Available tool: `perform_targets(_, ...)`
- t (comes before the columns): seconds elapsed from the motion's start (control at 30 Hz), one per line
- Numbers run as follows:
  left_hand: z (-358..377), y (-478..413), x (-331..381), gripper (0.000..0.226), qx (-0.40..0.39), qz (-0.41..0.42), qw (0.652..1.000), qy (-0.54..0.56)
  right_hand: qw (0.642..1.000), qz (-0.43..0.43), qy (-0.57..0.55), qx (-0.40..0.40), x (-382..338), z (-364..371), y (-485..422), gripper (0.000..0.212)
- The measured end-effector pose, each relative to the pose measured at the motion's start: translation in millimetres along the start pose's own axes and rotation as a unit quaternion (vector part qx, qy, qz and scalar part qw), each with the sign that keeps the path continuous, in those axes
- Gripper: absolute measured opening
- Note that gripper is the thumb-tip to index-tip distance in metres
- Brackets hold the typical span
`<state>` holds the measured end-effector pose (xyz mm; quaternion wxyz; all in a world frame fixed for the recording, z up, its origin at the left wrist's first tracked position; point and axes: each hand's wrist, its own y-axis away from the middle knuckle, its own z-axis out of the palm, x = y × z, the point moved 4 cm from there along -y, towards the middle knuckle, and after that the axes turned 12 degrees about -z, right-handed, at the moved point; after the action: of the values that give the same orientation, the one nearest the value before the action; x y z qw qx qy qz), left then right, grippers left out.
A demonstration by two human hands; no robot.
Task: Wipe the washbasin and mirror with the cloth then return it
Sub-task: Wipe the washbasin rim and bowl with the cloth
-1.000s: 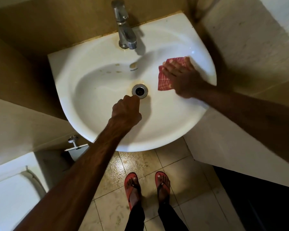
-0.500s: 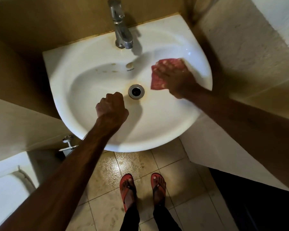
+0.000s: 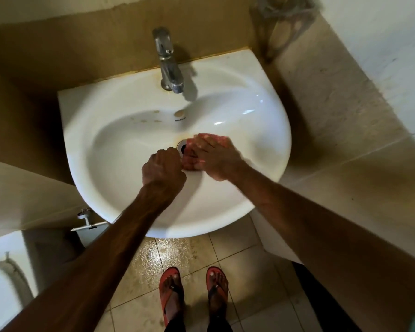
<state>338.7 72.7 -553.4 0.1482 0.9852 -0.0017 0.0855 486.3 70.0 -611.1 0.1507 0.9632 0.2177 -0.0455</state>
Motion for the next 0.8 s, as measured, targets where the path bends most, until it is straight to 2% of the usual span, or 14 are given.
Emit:
perform_targets(0.07, 2.0, 2.2, 8.5, 0.023, -0.013, 0.002, 1.000, 0.000, 0.998, -0.010, 0.059, 0.009, 38.3, -2.8, 13.6, 0.059)
perform_targets(0.17, 6.8, 6.2, 22.2, 0.033, -0.041, 0.009, 0.999, 0.010, 0.995, 0.039, 0.090, 0.003, 92.9, -13.8, 44.0, 0.064)
perform_targets(0.23, 10.0, 7.1, 25.3, 0.034, -0.049, 0.011, 0.999, 0.004, 0.986, 0.074, 0.128, 0.075, 97.9, -43.5, 63.7, 0.058)
perform_targets(0.27, 11.3, 7.2, 24.9, 0.034, -0.053, 0.009, 0.999, -0.001, 0.980, 0.104, 0.138, 0.100, 99.0, -51.0, 70.2, 0.060)
perform_targets(0.37, 14.2, 5.1, 16.8, 0.030, -0.067, -0.004, 0.998, -0.001, 0.955, 0.241, 0.114, 0.129, 99.8, -54.3, 82.5, 0.091)
perform_targets(0.4, 15.6, 4.5, 13.4, 0.030, -0.068, -0.008, 0.998, -0.001, 0.945, 0.272, 0.111, 0.142, 96.0, -52.0, 81.2, 0.096)
perform_targets(0.47, 18.3, 3.3, 5.5, 0.028, -0.069, -0.011, 0.998, -0.004, 0.930, 0.310, 0.105, 0.165, 89.4, -43.0, 67.7, 0.088)
perform_targets(0.57, 22.0, -0.1, -5.3, 0.027, -0.071, -0.010, 0.997, -0.004, 0.924, 0.311, 0.094, 0.203, 74.3, -32.5, 34.3, 0.073)
perform_targets(0.67, 21.0, -1.0, -9.9, 0.026, -0.062, -0.007, 0.998, -0.002, 0.937, 0.287, 0.026, 0.195, 44.6, -5.3, -6.5, 0.080)
perform_targets(0.8, 14.9, -8.5, -16.1, 0.025, -0.057, -0.010, 0.998, 0.014, 0.980, 0.150, -0.028, 0.125, -23.4, 47.0, -47.5, 0.084)
